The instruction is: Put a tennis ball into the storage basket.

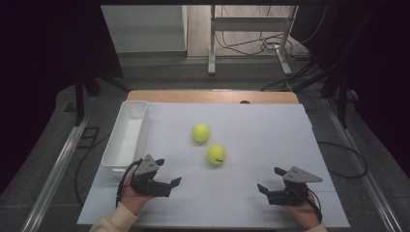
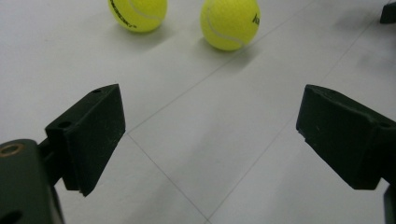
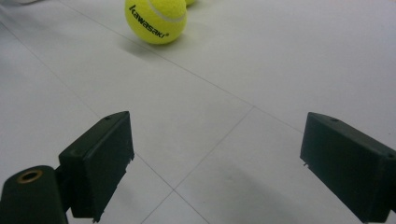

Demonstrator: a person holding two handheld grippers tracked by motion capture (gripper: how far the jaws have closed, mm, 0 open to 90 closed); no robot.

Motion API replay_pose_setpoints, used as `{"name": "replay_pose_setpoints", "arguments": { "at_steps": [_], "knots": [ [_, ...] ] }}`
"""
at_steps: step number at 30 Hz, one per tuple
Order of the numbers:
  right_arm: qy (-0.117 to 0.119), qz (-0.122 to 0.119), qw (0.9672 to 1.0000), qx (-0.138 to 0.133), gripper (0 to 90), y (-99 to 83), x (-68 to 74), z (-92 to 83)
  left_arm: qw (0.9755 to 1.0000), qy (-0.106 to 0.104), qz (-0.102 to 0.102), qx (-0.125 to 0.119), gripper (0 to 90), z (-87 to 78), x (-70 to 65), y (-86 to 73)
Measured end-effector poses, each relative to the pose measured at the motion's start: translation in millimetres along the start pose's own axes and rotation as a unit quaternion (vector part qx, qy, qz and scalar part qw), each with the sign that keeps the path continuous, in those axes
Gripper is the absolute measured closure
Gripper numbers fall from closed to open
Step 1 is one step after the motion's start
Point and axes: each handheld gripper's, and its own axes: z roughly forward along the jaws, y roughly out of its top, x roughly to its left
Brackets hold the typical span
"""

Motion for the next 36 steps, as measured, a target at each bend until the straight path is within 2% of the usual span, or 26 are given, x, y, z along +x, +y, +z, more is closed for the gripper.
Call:
{"name": "replay_pose_setpoints", "arguments": {
  "at_steps": [3,10,14,17,21,28,32,36],
  "knots": [
    [0.002,0.001,1.0000,0.001,10.0,-0.9,1.6,-1.4,1.0000,-0.003,-0.002,-0.008,8.9,2.5,0.2,6.6],
    [0.005,-0.004,1.0000,-0.005,10.1,2.9,4.9,-0.5,0.9999,-0.013,0.006,0.006,8.9,14.5,-2.9,17.7],
    [0.004,-0.005,1.0000,-0.002,10.1,2.0,5.3,-0.2,0.9998,-0.017,0.011,0.005,8.9,19.4,-3.1,24.0],
    [0.000,0.000,1.0000,-0.005,10.2,2.5,4.4,-1.3,0.9998,-0.019,0.004,0.005,8.9,23.4,0.3,26.3],
    [0.002,-0.001,1.0000,-0.004,10.3,0.9,3.9,-1.4,0.9999,-0.013,0.007,0.009,8.9,27.1,2.3,29.5],
    [0.000,-0.002,1.0000,-0.008,10.5,2.9,3.9,-2.0,0.9999,-0.007,0.000,0.012,8.9,33.1,6.7,34.7],
    [0.000,-0.007,1.0000,-0.006,10.5,3.9,4.2,-0.2,0.9998,-0.013,-0.011,0.010,9.0,36.7,10.3,37.8],
    [0.001,-0.006,0.9999,-0.008,10.6,4.5,4.1,0.1,0.9998,-0.014,-0.012,0.008,9.0,39.5,12.4,42.5]
  ]
}}
